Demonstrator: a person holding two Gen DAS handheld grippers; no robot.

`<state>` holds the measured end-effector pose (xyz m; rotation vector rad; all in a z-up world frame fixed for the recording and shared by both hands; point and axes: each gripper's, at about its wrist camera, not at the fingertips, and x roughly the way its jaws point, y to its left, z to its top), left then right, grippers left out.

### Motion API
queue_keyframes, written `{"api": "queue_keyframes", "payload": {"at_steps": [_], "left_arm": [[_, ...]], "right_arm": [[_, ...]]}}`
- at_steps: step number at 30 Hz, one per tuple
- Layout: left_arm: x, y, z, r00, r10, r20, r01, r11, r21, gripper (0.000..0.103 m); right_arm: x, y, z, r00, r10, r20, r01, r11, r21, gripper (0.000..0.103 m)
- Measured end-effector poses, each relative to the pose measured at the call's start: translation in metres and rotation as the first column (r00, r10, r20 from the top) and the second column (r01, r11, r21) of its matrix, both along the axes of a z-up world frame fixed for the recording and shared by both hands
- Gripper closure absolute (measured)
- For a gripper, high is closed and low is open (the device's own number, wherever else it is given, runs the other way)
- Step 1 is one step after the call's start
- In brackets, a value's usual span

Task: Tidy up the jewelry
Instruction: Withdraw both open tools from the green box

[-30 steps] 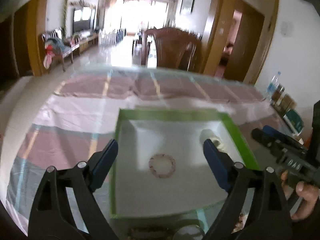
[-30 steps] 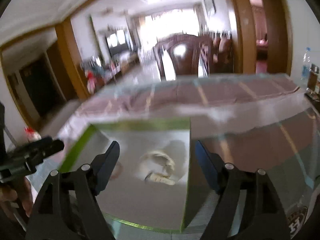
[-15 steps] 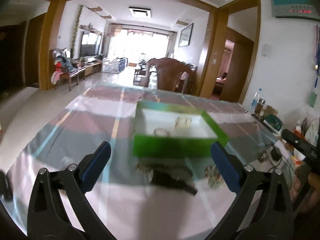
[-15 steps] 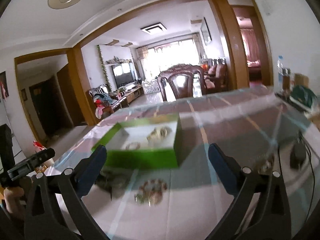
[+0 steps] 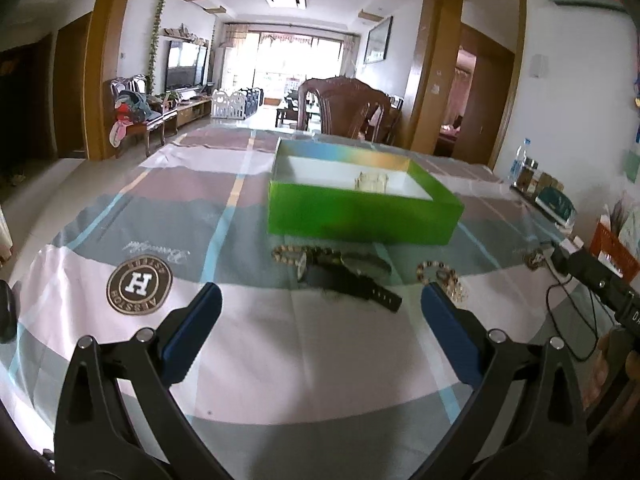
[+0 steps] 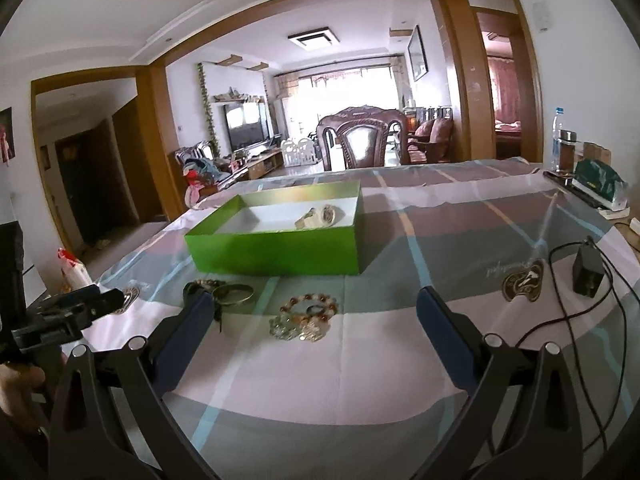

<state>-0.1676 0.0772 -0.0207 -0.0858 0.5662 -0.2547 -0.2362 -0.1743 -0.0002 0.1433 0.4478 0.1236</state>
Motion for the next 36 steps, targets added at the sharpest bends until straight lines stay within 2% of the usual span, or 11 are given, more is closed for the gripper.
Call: {"api": "queue_keyframes", "payload": {"at_steps": [7,36], "left_arm": [[-0.003,-0.005,-0.01,1.0,-0.005,-0.023,0.005,1.0,0.019,0.004],[-0.002,-0.007,-0.016,0.999,-0.022,-0.045,0.024,0.999,0.039,0.004]], "right_arm": [[-0.001,0.004,-0.004,1.0,0.008,-0.023,-0.008,1.0,-0.003,0.004],[-0.004,0.0,-0.009,0.999,0.006,-0.037,-0.006,1.0,0.007,0.004]]}}
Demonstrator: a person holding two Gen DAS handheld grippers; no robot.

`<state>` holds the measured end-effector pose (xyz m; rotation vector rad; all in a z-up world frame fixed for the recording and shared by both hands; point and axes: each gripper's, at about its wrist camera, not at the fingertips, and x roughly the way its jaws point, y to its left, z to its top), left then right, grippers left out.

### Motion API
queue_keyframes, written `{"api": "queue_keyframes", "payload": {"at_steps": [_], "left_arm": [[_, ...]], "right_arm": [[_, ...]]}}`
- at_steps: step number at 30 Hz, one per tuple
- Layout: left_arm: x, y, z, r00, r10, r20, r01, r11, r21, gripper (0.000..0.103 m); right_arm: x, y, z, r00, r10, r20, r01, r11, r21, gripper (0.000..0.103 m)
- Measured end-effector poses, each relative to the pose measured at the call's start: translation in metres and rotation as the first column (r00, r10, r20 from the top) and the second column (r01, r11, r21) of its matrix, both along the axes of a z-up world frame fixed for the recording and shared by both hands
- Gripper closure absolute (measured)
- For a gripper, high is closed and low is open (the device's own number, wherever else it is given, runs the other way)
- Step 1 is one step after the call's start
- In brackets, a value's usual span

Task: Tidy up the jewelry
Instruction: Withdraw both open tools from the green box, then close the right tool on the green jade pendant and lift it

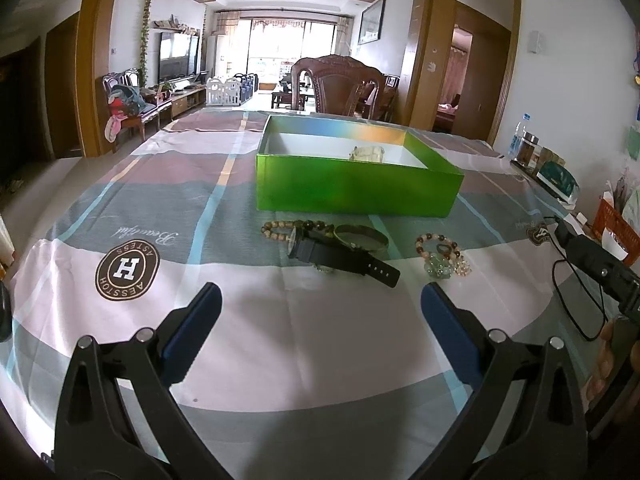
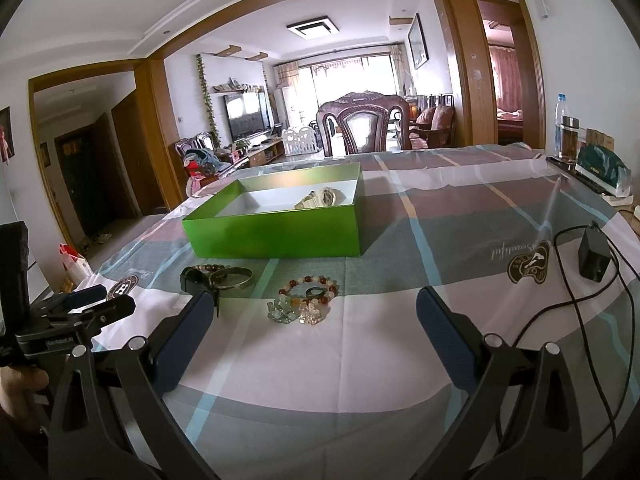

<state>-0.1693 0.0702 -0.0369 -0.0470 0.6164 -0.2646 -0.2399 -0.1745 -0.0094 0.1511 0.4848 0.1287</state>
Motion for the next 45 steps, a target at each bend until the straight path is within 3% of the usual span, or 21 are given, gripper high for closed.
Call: {"api": "queue_keyframes", "payload": {"at_steps": [10,14,18,26,29,33,42,45], "left_arm": [[0.002,-0.002,-0.002,1.0,-0.003,-0.011,0.003,1.0,0.005,0.004],[0.002,-0.001,-0.004,1.0,-0.002,-0.017,0.002,1.0,0.002,0.004],[0.006,0.0,-0.007,1.0,-0.001,-0.027,0.001,1.0,0.003,0.004],[0.013,0.011,-0.01,0.999,0.012,-0.045,-0.012,1.0,-0.008,0.004],[0.015,0.015,-0.011,0.999,0.018,-0.048,-0.018,1.0,-0.013,0.004],[0.019,0.021,-0.015,0.998,0.028,-0.06,-0.03,0.999,-0.024,0.004],[0.022,0.025,-0.019,0.996,0.03,-0.079,-0.033,0.999,-0.033,0.004],[0.025,0.025,-0.019,0.996,0.032,-0.08,-0.035,0.999,-0.037,0.004]], "right_arm": [[0.003,0.003,-0.003,1.0,0.007,-0.021,-0.007,1.0,-0.002,0.004],[0.021,0.015,-0.007,0.995,0.029,-0.098,-0.035,0.998,-0.054,0.004],[0.05,0.04,-0.013,0.972,0.094,-0.215,-0.129,0.98,-0.153,0.02],[0.11,0.077,-0.044,0.9,0.188,-0.393,-0.278,0.943,-0.186,0.049],[0.119,0.082,-0.051,0.886,0.195,-0.42,-0.294,0.938,-0.184,0.064],[0.12,0.088,-0.057,0.876,0.207,-0.436,-0.316,0.929,-0.194,0.073],[0.123,0.082,-0.064,0.881,0.213,-0.422,-0.304,0.939,-0.161,0.083],[0.117,0.074,-0.056,0.9,0.217,-0.379,-0.282,0.951,-0.125,0.084]]}}
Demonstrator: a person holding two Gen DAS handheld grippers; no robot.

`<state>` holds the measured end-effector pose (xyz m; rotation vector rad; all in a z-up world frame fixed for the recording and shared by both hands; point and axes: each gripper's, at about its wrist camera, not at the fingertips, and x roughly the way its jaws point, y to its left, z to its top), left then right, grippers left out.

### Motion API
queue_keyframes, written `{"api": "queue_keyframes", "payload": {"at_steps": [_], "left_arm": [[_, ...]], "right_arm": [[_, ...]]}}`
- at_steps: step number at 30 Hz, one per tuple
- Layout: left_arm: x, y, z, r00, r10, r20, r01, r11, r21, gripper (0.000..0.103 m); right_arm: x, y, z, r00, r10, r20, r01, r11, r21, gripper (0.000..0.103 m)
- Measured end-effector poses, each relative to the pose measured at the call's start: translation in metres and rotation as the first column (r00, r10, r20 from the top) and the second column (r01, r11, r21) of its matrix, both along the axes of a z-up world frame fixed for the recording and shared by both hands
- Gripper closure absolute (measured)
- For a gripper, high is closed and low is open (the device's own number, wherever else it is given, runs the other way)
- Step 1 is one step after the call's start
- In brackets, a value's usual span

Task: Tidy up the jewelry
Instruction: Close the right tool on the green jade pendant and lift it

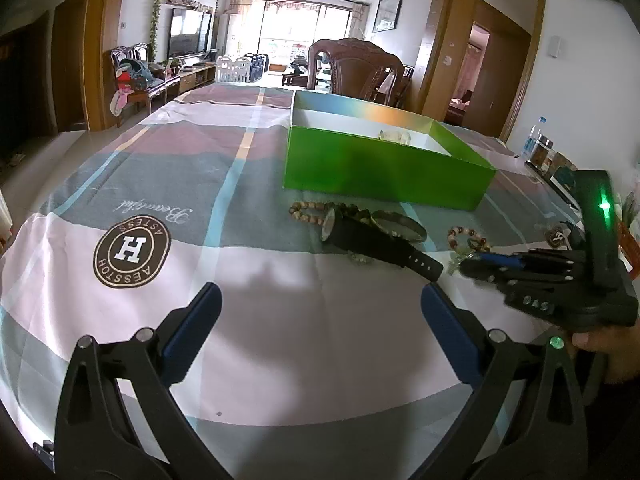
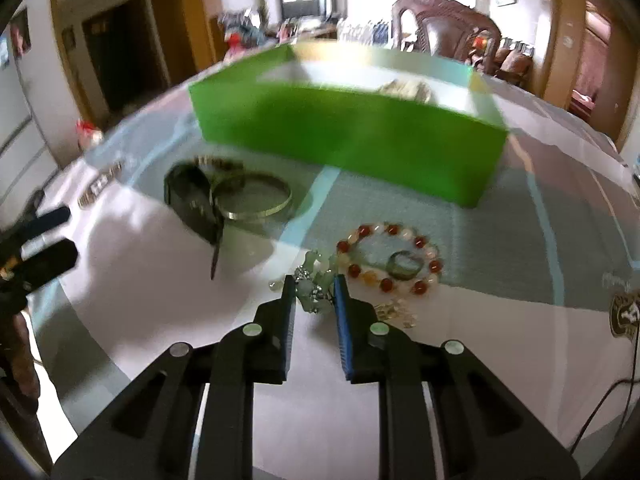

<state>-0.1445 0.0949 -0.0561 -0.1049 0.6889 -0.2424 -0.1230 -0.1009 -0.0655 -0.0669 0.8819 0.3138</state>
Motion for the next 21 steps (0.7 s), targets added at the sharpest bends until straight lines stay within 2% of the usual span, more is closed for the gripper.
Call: {"api": "queue_keyframes", "payload": {"at_steps": [3,6,10,13,16,18,21], "left_arm": [[0.0,-0.001,0.0,1.0,-0.009,-0.005,0.009,1.0,0.001,0.004],[0.002,-0.013,0.004,0.999,-0.038,-0.005,0.038,0.999,0.017,0.004],[0.007,-0.049,0.011,0.993,-0.118,-0.014,0.118,0.993,0.015,0.004],[0.012,-0.094,0.012,0.981,-0.188,-0.04,0.189,0.982,0.021,0.004],[0.017,-0.132,0.01,0.966,-0.248,-0.07,0.248,0.969,-0.008,0.004],[0.022,-0.159,0.006,0.955,-0.28,-0.098,0.282,0.959,0.004,0.005],[0.032,-0.184,-0.004,0.948,-0.285,-0.139,0.29,0.957,0.014,0.013]], "right_arm": [[-0.015,-0.014,0.018,0.999,-0.011,0.044,0.008,0.998,0.067,0.084],[-0.037,-0.048,0.048,0.991,-0.072,0.117,0.052,0.985,0.165,0.084],[-0.056,-0.09,0.074,0.971,-0.161,0.179,0.125,0.972,0.201,0.084],[-0.063,-0.113,0.077,0.961,-0.209,0.184,0.169,0.962,0.213,0.084],[-0.067,-0.125,0.073,0.958,-0.226,0.176,0.184,0.957,0.223,0.084],[-0.069,-0.128,0.069,0.96,-0.224,0.169,0.183,0.956,0.229,0.084],[-0.074,-0.131,0.063,0.966,-0.21,0.152,0.172,0.957,0.233,0.084]]}}
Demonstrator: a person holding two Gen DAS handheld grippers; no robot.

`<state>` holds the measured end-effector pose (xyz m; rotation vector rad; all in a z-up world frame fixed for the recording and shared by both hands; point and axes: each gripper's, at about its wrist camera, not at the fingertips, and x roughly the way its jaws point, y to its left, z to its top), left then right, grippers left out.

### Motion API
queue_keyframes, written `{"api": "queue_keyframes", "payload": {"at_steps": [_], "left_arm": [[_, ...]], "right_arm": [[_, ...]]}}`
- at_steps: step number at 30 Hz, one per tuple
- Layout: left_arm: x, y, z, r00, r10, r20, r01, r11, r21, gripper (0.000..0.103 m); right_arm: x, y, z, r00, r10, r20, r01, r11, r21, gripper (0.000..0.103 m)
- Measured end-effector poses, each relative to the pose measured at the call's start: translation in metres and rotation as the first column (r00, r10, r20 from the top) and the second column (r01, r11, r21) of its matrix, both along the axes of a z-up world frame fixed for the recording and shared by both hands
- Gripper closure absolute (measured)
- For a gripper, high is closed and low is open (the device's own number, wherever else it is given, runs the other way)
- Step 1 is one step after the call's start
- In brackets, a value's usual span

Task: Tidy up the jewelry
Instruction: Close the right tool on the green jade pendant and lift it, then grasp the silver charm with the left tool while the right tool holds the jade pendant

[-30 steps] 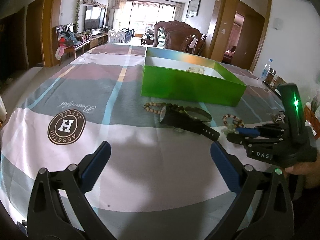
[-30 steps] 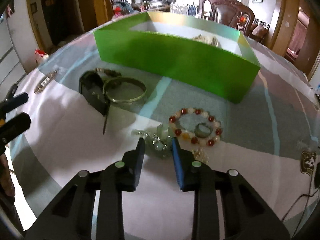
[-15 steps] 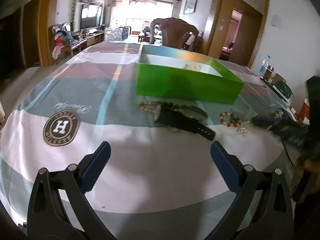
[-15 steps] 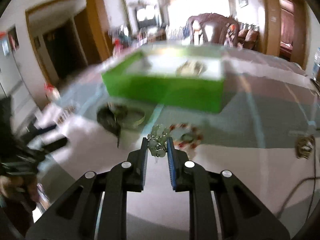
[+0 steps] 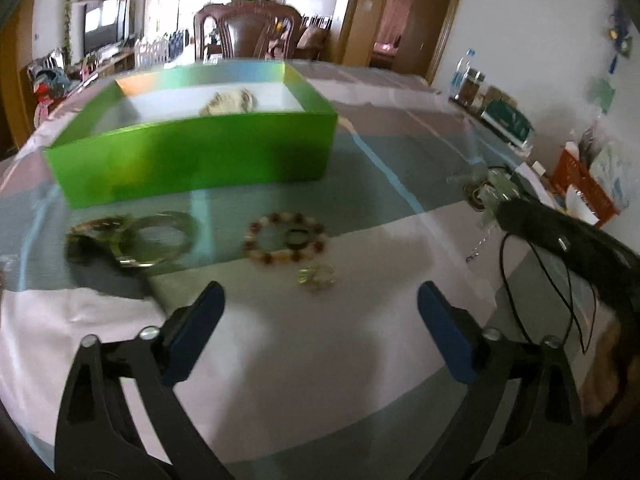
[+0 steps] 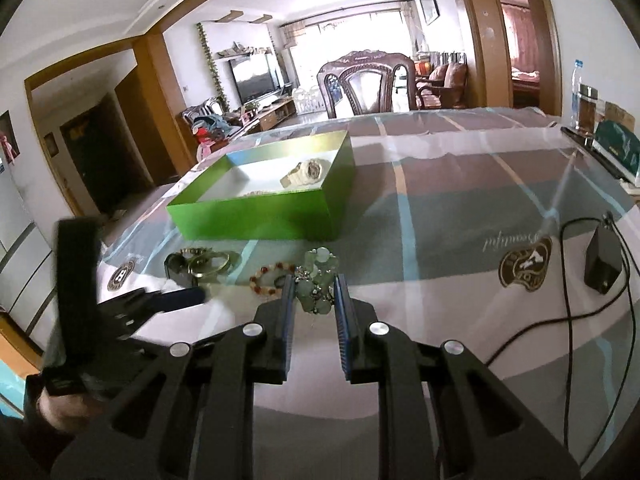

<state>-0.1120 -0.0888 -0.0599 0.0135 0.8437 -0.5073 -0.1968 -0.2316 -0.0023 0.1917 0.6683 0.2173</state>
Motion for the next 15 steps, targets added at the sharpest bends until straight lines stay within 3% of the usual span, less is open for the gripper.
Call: {"api": "queue_keyframes", "payload": {"at_steps": [5,6,8,15], "left_arm": [[0.017,-0.014,-0.013,0.998,0.018,-0.065,-0.016,1.0,0.023,0.036],[0.022,-0.016,-0.016,0.997,0.024,-0.078,-0.021,0.999,0.028,0.047],[0.028,-0.016,-0.02,0.995,0.03,-0.093,-0.028,0.999,0.023,0.08],[0.016,0.003,-0.003,0.999,0.029,-0.036,-0.03,0.998,-0.047,0.081]], "right_arm": [[-0.006,-0.004,-0.004,1.0,0.012,-0.006,-0.012,1.0,0.006,0.084],[-0.007,-0.005,-0.003,1.0,0.014,-0.005,-0.014,1.0,0.007,0.084],[-0.01,-0.009,-0.001,1.0,0.013,0.006,-0.013,1.0,0.011,0.084],[-0.017,-0.017,0.006,1.0,-0.001,0.021,0.0,1.0,0.013,0.084]]}}
